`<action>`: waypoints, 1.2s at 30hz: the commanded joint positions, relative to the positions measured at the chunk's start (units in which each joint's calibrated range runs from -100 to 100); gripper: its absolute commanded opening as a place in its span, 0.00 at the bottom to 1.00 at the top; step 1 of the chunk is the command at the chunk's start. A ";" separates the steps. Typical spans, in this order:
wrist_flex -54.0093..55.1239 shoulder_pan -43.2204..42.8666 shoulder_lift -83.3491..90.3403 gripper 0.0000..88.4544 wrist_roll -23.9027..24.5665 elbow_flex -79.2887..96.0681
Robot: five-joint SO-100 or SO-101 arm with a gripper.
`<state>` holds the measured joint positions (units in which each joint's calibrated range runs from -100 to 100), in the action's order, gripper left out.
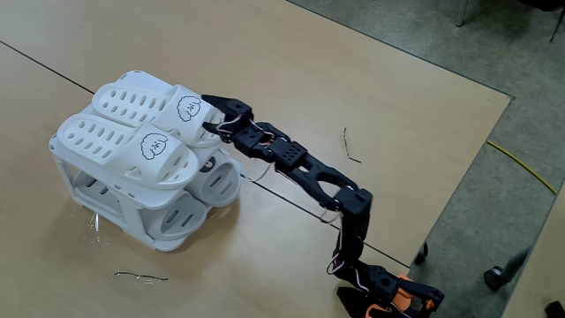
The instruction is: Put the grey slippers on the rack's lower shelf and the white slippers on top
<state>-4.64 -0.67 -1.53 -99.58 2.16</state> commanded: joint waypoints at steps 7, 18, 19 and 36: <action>1.01 0.35 30.51 0.05 -0.42 19.54; 82.37 3.55 37.75 0.01 -0.42 49.94; 88.24 4.29 39.94 0.01 -0.42 55.90; 98.51 1.83 97.74 0.01 -0.42 97.66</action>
<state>94.33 1.12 87.88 -99.58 99.55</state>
